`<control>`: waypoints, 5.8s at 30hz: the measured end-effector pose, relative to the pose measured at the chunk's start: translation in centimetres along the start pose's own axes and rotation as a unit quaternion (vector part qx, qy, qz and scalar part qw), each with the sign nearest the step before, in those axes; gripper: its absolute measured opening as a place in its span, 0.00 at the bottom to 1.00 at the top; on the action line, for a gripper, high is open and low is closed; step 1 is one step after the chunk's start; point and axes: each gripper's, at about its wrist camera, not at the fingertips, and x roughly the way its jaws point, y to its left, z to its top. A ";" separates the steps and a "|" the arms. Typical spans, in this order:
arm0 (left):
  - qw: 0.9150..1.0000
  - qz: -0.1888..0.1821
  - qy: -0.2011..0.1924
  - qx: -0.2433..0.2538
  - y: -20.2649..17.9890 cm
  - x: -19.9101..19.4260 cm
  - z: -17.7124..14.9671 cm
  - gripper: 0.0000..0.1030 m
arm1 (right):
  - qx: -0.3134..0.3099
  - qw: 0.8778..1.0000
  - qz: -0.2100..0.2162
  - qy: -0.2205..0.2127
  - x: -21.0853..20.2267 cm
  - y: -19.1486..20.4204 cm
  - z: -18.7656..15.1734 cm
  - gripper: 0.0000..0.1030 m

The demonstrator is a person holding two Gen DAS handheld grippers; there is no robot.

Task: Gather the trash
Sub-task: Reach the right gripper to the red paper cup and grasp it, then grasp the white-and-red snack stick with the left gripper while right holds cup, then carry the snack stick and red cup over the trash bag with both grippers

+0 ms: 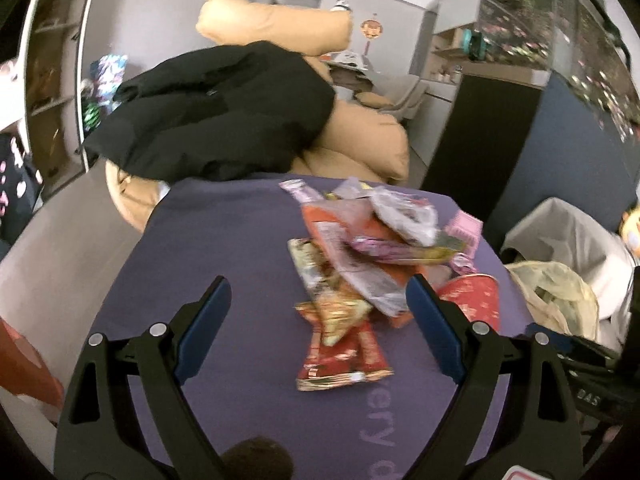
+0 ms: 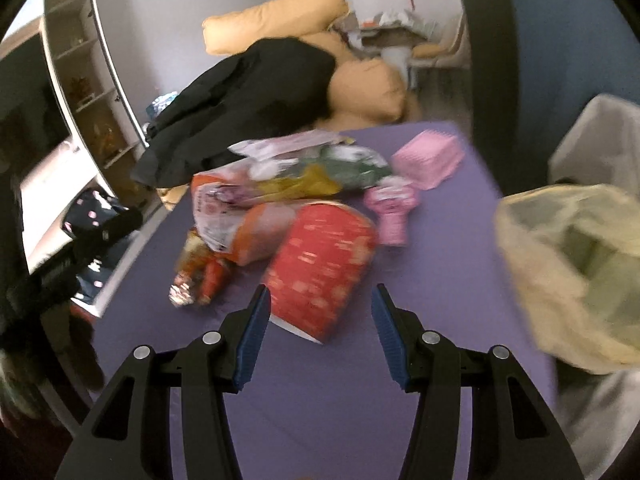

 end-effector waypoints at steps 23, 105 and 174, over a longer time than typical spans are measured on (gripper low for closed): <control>0.996 -0.029 0.058 -0.067 3.8 1.4 -2.1 0.82 | -0.011 0.998 0.039 0.048 3.9 -0.2 1.6 0.48; 0.986 0.027 0.128 -0.106 10.0 5.5 -1.0 0.46 | -0.090 0.995 -0.035 -0.011 -5.3 -4.0 -3.3 0.46; 0.930 -0.254 0.230 0.136 -41.5 17.0 -2.1 0.21 | 0.032 0.965 -0.190 -0.177 -19.2 -27.8 1.9 0.46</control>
